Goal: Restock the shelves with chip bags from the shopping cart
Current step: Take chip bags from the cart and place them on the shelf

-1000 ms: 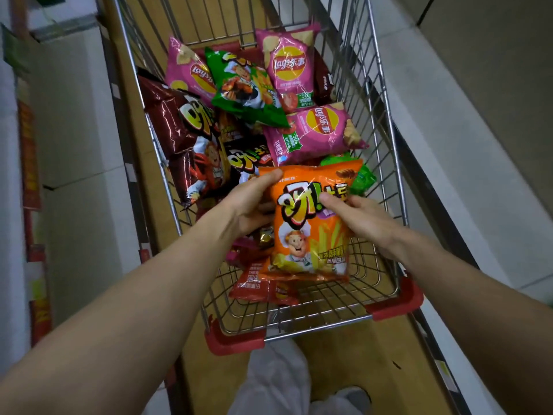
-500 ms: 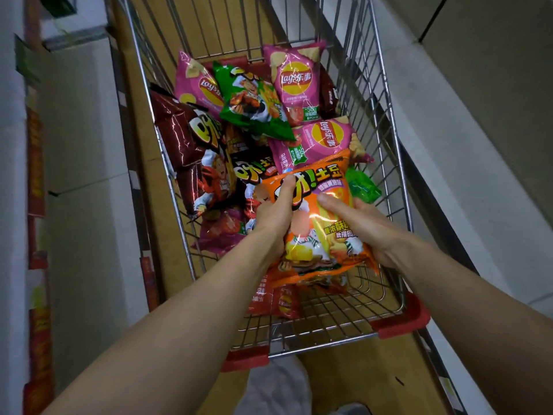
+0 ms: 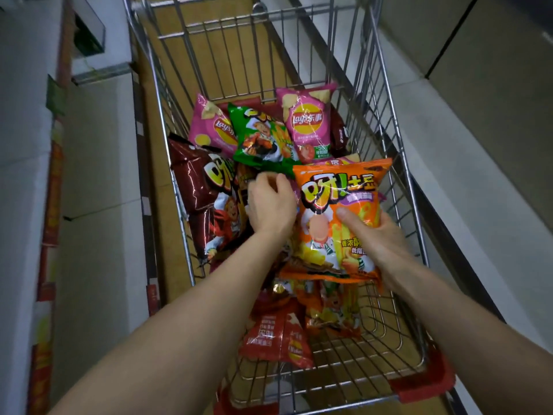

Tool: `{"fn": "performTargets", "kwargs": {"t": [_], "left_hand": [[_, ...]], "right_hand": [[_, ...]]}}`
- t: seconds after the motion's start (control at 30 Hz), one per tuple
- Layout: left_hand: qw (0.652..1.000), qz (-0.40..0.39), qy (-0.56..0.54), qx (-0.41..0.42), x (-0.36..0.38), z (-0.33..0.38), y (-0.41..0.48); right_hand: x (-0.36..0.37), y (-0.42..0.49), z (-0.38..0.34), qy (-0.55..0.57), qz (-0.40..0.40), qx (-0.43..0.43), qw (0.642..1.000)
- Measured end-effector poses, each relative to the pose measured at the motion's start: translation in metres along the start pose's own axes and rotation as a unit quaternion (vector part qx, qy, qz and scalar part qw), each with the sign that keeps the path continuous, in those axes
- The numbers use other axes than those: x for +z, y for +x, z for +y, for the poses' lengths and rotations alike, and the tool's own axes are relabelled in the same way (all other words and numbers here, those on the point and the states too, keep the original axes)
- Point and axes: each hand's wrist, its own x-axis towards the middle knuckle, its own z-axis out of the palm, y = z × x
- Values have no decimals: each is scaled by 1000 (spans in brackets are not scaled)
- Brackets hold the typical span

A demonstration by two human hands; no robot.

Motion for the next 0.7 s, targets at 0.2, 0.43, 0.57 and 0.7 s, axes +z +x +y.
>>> {"fn": "performTargets", "kwargs": {"t": [0.2,0.43,0.57,0.7], "left_hand": [[955,57,229,180,-12,47,66],[974,-133,89,-159,-12,63,124],[966,-185,16,-183,-9,61,124],[955,-196,-10,-222,-7,52,122]], "right_hand": [[-4,5,-7,10,3,-20,1000],[6,28,-23,28,5,-35,999],[11,40,-32,31,1,-49,998],[12,37,-39,47,-2,-39,998]]}}
